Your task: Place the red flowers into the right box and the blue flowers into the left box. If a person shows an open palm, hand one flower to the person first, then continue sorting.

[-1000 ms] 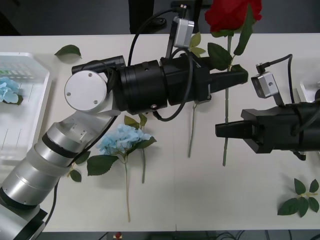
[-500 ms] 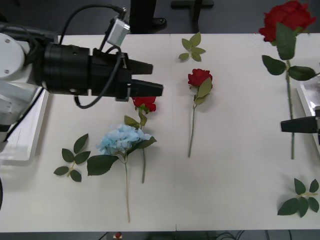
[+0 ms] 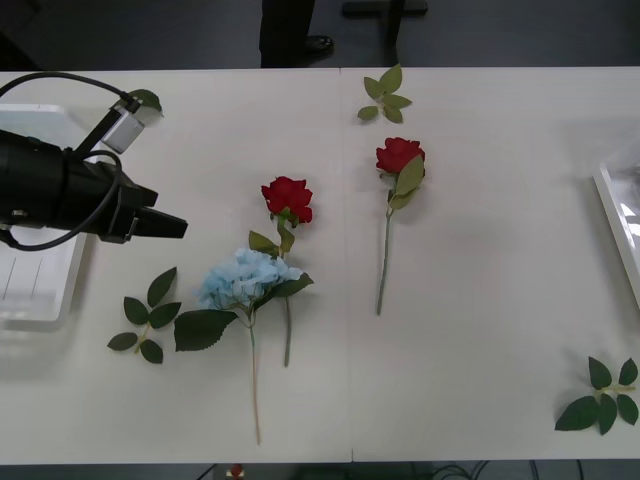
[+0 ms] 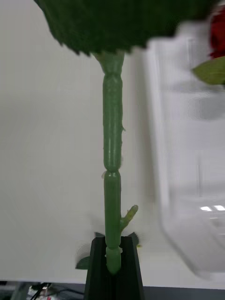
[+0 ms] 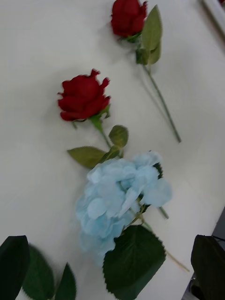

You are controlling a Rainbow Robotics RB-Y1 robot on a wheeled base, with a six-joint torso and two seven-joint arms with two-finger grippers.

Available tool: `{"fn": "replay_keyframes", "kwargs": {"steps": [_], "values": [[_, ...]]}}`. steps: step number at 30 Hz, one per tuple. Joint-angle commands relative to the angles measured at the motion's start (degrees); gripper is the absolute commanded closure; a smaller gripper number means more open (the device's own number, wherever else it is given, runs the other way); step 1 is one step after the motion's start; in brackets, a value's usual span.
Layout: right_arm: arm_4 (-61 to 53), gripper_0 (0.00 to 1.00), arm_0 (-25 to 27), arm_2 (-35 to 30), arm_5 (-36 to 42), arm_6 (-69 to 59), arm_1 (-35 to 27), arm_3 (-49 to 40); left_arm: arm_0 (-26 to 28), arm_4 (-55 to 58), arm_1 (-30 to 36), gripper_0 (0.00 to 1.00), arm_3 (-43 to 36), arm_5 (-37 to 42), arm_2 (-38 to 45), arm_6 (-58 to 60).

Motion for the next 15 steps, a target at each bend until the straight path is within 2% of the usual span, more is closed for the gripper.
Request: {"fn": "replay_keyframes", "kwargs": {"steps": [1,15], "values": [[6.4,1.00,-0.3,2.2,-5.4,-1.2,-3.0,5.2,3.6,-5.1,1.0,0.00,-6.1,0.8,1.7,5.0],[18.7,1.00,-0.3,12.5,-27.9,1.1,-4.0,23.8,16.7,-19.1,-4.1,0.00,-25.4,0.0,-1.5,26.0]]}}
